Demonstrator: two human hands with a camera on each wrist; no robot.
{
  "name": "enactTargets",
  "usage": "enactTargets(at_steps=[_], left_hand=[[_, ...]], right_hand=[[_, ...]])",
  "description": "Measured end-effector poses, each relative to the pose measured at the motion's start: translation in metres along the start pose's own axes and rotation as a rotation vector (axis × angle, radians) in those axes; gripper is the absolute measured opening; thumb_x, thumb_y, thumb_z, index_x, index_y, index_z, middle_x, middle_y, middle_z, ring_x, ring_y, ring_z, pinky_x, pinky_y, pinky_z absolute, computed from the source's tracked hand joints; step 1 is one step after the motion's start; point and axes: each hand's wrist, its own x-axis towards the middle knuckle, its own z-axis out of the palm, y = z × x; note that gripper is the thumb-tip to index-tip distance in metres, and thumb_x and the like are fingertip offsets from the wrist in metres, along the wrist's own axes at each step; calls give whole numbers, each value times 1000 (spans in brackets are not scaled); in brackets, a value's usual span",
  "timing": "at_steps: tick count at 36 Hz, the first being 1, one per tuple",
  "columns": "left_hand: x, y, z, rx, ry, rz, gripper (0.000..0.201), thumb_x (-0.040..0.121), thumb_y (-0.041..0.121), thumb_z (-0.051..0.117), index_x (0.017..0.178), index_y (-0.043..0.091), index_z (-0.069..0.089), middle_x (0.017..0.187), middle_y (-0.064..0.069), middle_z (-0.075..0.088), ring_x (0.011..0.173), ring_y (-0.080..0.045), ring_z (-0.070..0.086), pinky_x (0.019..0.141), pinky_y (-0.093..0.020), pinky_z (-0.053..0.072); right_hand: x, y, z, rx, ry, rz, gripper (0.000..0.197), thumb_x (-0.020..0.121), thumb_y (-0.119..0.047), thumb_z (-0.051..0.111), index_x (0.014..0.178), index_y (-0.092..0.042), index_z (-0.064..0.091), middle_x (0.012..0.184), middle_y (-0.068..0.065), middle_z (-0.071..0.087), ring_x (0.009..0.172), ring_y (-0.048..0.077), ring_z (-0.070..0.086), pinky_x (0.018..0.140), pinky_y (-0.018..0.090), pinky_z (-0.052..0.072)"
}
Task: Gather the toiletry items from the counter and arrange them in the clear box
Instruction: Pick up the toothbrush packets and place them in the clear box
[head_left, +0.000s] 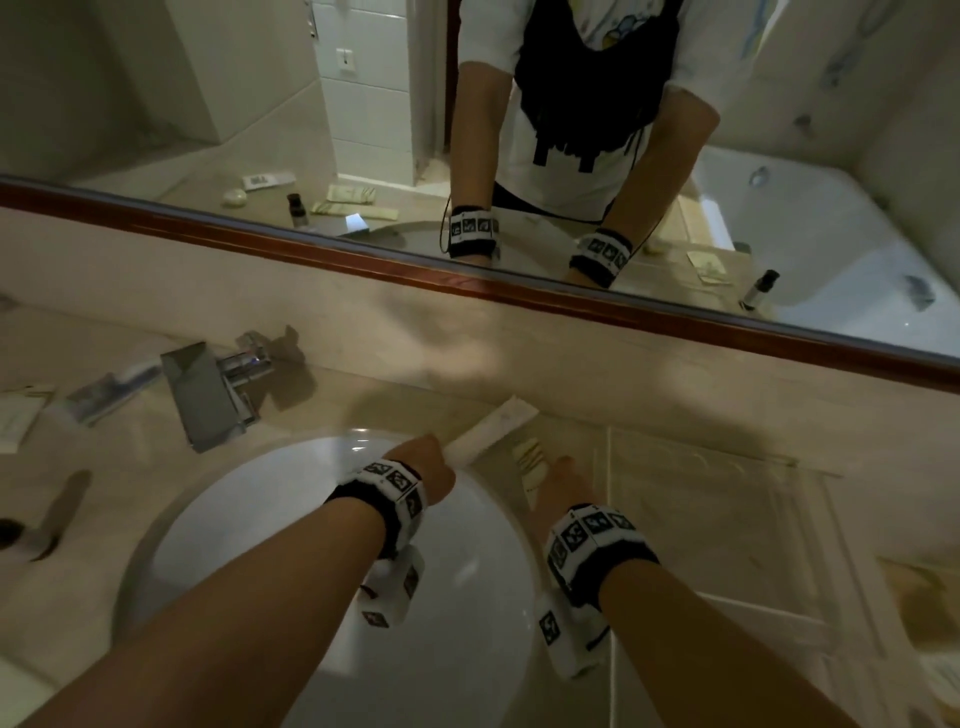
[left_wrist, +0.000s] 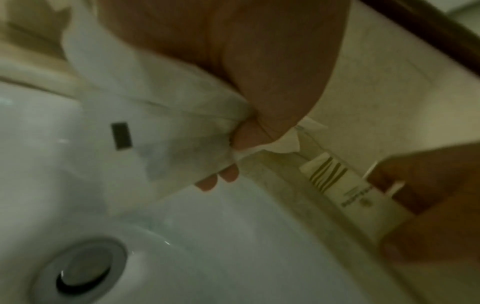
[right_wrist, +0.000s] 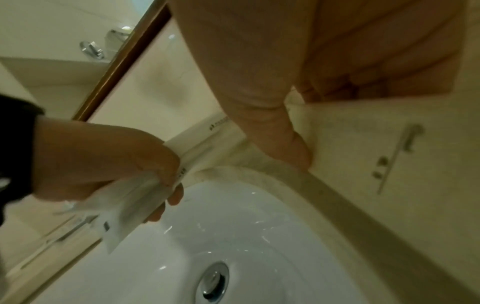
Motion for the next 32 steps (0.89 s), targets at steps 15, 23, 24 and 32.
enactTargets(at_steps=[15,23,24,32], left_hand=[[-81,-7,-5,-229,29,48,36,88,30,62,120,15,52,110,-7,63,95,-25,64,83,-36,55],[-135,-5,-1,-368,129,168,17,93,23,47,109,21,52,94,-10,64,81,-30,66,71,-39,58],[-141,-5,-1,-362,115,180,16,93,25,47,106,22,54,94,-10,65,84,-30,66,75,-40,58],[-181,2,5,-587,-66,145,32,93,38,49,112,15,62,84,-6,61,71,-23,58,77,-38,56]], right_hand=[[-54,-1,4,377,-11,-142,24,96,-20,43,73,-14,47,75,6,57,60,20,54,59,32,49],[-113,0,2,687,-52,-125,27,92,-4,46,117,-9,38,94,23,63,61,26,52,49,30,48],[-116,0,5,650,-23,-152,31,90,-2,49,118,-8,38,95,22,64,63,26,52,55,34,47],[-159,21,5,783,78,-171,7,98,-17,38,94,-22,42,71,-2,47,55,12,46,48,26,40]])
